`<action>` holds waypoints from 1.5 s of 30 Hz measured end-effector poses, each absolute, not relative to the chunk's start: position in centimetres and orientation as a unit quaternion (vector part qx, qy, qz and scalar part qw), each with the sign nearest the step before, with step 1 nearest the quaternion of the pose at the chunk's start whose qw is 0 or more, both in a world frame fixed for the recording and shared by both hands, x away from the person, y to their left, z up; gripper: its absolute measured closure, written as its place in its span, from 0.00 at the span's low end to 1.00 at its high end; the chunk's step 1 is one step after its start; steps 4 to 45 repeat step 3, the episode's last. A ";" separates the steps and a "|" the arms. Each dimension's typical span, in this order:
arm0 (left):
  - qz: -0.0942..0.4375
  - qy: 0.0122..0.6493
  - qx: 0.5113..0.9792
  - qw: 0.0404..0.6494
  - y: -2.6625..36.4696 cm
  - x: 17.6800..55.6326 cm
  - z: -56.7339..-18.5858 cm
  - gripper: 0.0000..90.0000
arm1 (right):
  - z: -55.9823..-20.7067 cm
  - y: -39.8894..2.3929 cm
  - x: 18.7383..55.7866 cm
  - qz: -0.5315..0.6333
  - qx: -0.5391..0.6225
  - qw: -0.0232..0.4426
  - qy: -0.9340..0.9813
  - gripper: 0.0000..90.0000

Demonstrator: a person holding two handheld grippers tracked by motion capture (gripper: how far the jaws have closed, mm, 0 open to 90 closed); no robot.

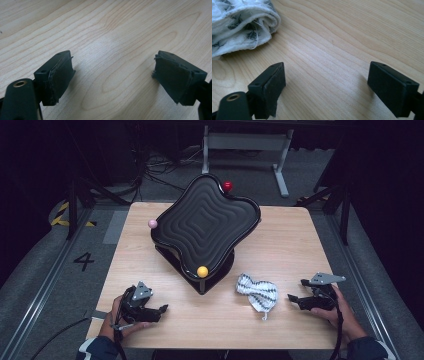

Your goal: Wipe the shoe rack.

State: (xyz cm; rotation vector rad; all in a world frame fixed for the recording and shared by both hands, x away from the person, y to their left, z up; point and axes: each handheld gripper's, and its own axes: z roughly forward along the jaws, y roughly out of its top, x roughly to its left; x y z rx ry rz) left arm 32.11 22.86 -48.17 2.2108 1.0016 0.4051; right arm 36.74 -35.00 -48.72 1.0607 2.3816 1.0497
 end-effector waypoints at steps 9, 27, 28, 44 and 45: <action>0.152 0.388 0.846 0.333 22.8 32.1 -48.2 0.17 | -48.7 -35.0 36.7 0.368 0.372 0.165 0.836 0.17; 0.152 0.388 0.846 0.333 22.8 32.1 -48.2 0.17 | -48.7 -35.0 36.7 0.368 0.372 0.165 0.836 0.17; 0.152 0.388 0.846 0.333 22.8 32.1 -48.2 0.17 | -48.7 -35.0 36.7 0.368 0.372 0.165 0.836 0.17; 0.152 0.388 0.846 0.333 22.8 32.1 -48.2 0.17 | -48.7 -35.0 36.7 0.368 0.372 0.165 0.836 0.17; 0.152 0.388 0.846 0.333 22.8 32.1 -48.2 0.17 | -48.7 -35.0 36.7 0.368 0.372 0.165 0.836 0.17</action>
